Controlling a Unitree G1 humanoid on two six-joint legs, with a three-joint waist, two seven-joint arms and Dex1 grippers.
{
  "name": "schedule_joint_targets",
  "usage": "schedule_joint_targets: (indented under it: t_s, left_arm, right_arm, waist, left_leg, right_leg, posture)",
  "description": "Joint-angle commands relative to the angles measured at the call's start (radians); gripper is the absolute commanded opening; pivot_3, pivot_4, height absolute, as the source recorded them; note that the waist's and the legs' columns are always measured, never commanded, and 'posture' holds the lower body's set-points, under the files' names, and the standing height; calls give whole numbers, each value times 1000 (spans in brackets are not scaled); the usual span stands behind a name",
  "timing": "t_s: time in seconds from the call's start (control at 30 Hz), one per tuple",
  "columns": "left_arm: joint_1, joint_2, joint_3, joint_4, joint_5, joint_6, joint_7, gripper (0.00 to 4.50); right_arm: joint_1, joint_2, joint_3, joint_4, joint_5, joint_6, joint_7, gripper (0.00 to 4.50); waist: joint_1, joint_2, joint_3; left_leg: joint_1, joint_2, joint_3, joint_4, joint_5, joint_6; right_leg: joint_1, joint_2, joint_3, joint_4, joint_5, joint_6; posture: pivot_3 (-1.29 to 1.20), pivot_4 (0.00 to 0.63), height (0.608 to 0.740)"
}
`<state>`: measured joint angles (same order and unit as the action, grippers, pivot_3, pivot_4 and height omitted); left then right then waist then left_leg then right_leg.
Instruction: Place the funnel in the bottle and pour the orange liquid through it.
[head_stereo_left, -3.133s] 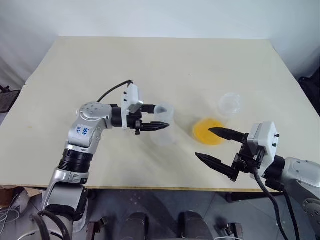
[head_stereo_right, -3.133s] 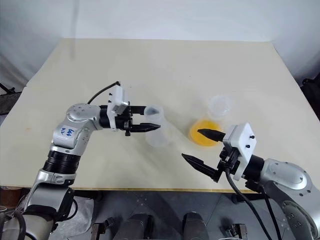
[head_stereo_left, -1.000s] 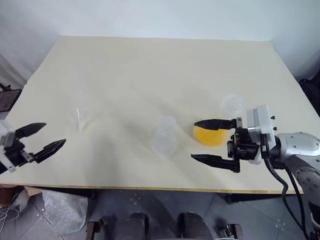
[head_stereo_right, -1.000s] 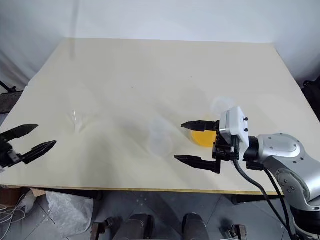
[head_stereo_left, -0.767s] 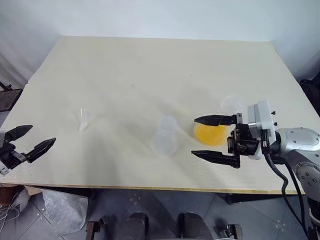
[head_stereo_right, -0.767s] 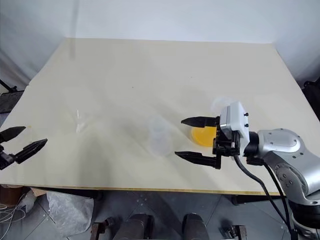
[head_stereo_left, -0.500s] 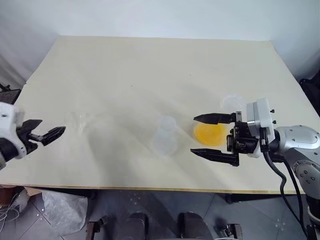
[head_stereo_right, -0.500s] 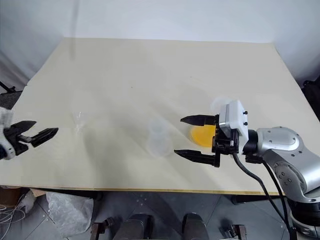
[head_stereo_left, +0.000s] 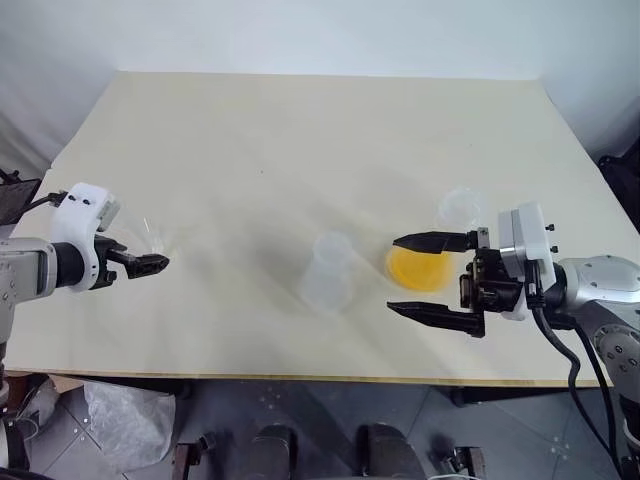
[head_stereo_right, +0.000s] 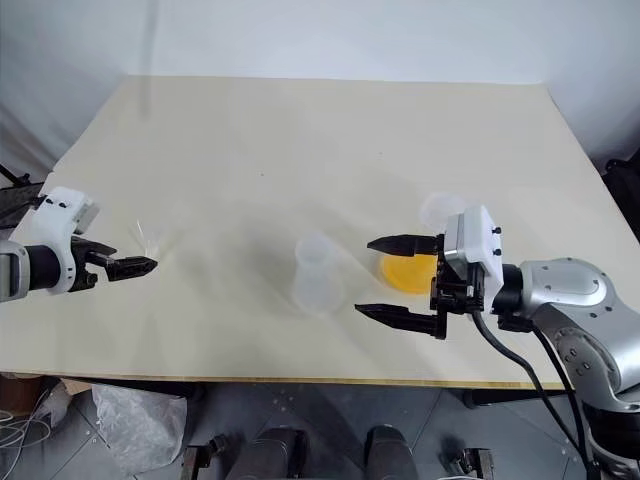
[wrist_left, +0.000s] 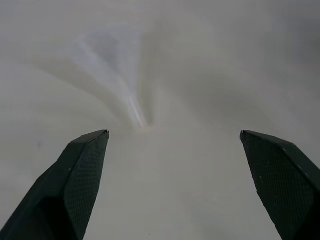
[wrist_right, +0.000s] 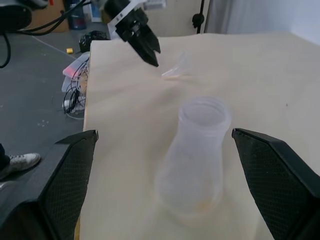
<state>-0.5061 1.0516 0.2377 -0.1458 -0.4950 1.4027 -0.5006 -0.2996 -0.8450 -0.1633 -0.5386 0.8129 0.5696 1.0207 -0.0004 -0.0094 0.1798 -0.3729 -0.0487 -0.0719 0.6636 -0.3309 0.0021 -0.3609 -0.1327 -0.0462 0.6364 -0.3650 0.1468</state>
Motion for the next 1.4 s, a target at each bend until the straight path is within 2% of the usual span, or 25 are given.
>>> schedule_joint_targets:
  t_s: [0.03,0.27,0.63,1.03,1.4]
  left_arm:
    - [-79,2,-12,47,38,65,45,4476]
    - [-166,-78,-19,165,95,97,122,4476]
    - [-236,-155,-89,322,143,-41,119,4476]
    - [-385,-164,-245,561,228,-121,48,4476]
    - [-426,-187,-263,638,259,-118,19,4476]
  right_arm:
    - [-4,-18,-35,-15,20,-11,20,4500]
    - [-47,-1,-42,-15,77,18,-5,4500]
    - [-78,2,-33,-16,118,37,-28,4500]
    - [-67,-7,-33,-23,110,36,-28,4500]
    - [-56,-13,-41,-25,105,34,-29,4500]
  waist:
    - [0,0,0]
    - [-2,0,0]
    - [1,0,0]
    - [-3,0,0]
    - [-1,-1,0]
  left_leg:
    - [0,0,0,0,0,0]
    - [0,0,0,1,0,0]
    - [-1,-1,0,2,0,0]
    - [-3,-2,2,2,0,0]
    - [-5,-3,1,4,0,0]
  right_leg:
    - [0,0,0,0,0,0]
    - [-1,1,-3,2,0,0]
    - [-1,0,-4,2,0,0]
    - [-6,0,-3,9,0,0]
    - [-11,-1,-3,14,0,0]
  posture:
    - [0,150,740]
    - [0,150,740]
    - [0,150,740]
    - [0,150,740]
    - [0,150,740]
